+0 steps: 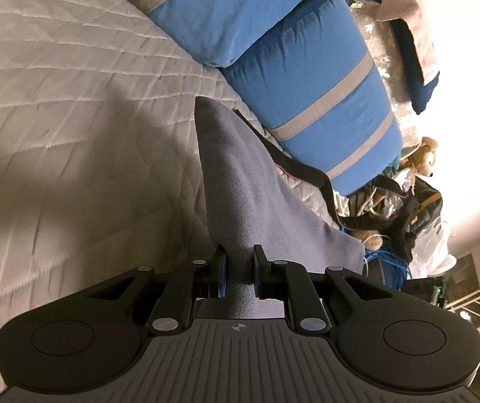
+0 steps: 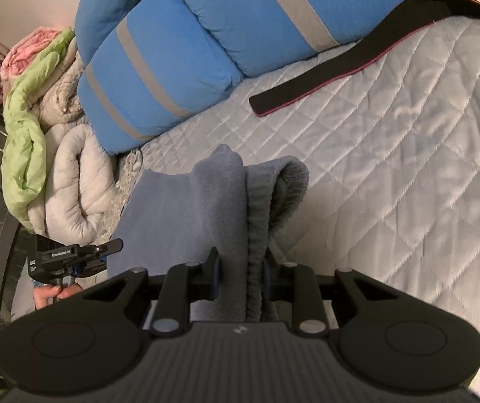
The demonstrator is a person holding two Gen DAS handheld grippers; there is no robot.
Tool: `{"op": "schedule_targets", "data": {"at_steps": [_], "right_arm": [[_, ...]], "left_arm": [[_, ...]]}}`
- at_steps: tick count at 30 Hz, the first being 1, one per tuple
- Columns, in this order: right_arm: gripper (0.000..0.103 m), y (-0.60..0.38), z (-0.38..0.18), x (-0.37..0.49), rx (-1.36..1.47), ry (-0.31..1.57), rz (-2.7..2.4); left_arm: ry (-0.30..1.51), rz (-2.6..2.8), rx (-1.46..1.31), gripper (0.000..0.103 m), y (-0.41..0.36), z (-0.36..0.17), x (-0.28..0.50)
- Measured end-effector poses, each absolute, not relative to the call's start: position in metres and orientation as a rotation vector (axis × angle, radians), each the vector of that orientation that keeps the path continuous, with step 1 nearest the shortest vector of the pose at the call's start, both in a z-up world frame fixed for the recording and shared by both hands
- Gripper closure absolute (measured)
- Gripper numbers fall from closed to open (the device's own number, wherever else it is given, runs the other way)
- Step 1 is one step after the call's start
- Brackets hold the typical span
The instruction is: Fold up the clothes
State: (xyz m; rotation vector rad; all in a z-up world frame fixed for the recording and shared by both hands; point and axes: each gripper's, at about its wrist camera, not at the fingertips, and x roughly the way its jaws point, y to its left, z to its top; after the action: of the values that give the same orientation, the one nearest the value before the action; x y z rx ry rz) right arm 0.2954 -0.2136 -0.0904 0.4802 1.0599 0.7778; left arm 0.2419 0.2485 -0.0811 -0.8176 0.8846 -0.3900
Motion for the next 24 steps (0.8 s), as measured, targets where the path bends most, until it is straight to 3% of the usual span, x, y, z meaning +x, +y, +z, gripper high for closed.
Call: {"op": "schedule_targets", "data": {"at_steps": [24], "right_arm": [[0.078, -0.188, -0.087, 0.400, 0.471, 0.986, 0.738]], "left_arm": [[0.835, -0.333, -0.768, 0.089, 0.252, -0.065, 0.341]]}}
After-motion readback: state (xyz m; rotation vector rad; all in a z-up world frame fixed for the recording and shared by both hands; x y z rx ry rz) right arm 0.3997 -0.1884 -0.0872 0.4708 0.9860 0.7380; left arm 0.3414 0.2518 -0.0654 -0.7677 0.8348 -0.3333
